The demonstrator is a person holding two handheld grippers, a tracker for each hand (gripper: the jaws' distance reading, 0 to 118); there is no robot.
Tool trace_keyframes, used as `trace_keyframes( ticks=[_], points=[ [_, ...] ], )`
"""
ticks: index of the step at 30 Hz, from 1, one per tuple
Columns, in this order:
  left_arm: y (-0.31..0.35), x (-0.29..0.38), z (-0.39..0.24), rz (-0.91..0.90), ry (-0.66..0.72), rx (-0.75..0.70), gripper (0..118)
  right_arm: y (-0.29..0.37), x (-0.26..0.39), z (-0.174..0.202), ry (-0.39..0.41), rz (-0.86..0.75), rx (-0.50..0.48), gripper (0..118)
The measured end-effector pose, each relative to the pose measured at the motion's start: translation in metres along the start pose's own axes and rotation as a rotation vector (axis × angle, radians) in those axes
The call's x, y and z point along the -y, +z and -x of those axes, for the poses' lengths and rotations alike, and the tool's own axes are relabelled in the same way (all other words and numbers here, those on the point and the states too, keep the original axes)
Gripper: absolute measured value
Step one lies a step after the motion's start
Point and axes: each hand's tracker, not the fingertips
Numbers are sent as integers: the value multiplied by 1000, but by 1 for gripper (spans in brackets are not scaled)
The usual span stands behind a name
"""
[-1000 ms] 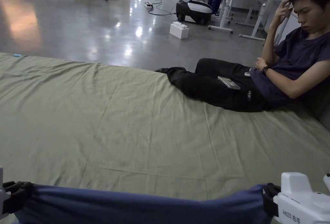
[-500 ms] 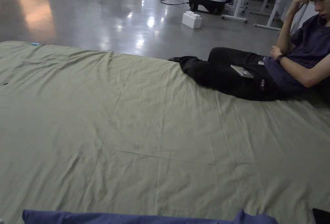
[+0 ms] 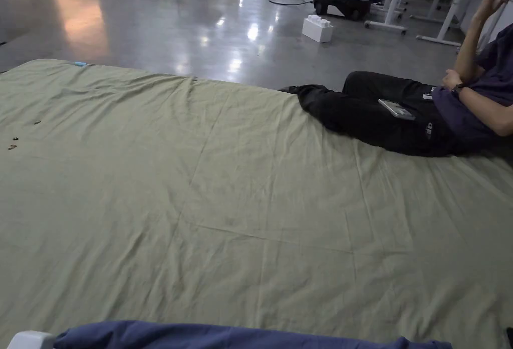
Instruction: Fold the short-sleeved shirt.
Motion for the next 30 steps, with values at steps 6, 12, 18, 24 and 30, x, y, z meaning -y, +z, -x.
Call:
trace_keyframes(
  ticks=[6,12,18,24,30],
  points=[
    [30,-37,-11,-199,27,15,72,55,-29,0,20,-187,131,94],
    [44,-82,-52,-399,-24,-5,72,84,-73,24,-36,-511,116,94],
    [59,-115,-98,-629,-52,-79,59,97,-116,60,-129,-796,101,80],
    [79,-129,-129,-809,-69,-151,5,102,-143,83,-138,-954,111,17],
    [91,-131,-135,-849,-45,-155,0,113,-156,95,-137,-1021,107,4]
  ],
)
